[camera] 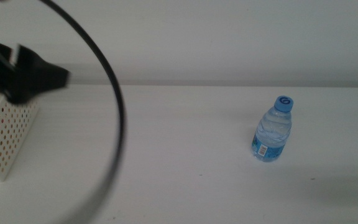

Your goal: Use arms to grab the bottles and put them into the dustbin to the left of the table.

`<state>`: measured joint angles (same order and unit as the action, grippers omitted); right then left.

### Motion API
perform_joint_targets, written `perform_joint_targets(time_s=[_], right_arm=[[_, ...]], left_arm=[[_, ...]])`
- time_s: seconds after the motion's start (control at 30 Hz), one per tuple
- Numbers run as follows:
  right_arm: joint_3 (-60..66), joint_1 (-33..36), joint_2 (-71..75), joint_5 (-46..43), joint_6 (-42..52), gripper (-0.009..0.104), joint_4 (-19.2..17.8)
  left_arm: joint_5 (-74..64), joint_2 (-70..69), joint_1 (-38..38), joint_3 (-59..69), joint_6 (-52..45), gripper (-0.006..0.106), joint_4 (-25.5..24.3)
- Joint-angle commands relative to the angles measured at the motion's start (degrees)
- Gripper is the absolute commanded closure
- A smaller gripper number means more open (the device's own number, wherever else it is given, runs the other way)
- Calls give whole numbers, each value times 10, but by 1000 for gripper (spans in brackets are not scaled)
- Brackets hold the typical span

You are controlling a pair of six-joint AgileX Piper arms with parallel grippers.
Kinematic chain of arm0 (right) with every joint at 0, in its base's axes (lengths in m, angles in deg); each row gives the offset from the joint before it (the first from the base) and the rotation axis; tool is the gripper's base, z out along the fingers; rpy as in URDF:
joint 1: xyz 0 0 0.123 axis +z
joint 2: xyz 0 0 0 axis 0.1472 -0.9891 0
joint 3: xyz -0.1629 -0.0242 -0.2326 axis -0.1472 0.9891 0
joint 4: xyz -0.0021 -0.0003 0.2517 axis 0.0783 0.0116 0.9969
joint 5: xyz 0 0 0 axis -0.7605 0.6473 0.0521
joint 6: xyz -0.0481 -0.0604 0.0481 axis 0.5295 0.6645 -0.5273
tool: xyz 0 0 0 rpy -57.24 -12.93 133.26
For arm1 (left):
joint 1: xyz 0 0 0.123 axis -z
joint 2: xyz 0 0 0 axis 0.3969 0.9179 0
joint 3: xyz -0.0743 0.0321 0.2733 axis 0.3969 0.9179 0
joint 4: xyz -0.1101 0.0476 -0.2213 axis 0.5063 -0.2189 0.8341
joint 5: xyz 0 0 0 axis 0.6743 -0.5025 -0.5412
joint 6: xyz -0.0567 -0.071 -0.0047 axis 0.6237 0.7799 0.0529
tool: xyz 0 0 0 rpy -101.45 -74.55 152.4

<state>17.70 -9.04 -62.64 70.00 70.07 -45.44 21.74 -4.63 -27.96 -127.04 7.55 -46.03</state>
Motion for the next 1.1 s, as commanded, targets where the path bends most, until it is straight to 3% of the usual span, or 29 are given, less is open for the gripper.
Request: perform_joint_targets(time_s=[0.0, 0.13, 0.27, 0.4, 0.8, 1.07], right_arm=[[25, -4, 17, -4, 2, 13, -1], [25, -4, 17, -4, 2, 13, -1], [25, -4, 17, -4, 2, 13, -1], [25, -4, 17, -4, 2, 13, -1], [25, -4, 17, -4, 2, 13, -1], [25, -4, 17, -4, 2, 13, -1]], left_arm=[[46, -59, 76, 30, 62, 7, -38], [15, -112, 208, 34, 205, 7, -171], [-68, -129, 295, 34, 289, 7, -251], [-110, -129, 322, 34, 293, 7, -249], [-34, -129, 320, 33, 317, 7, -182], [-3, -129, 320, 15, 319, 7, -198]])
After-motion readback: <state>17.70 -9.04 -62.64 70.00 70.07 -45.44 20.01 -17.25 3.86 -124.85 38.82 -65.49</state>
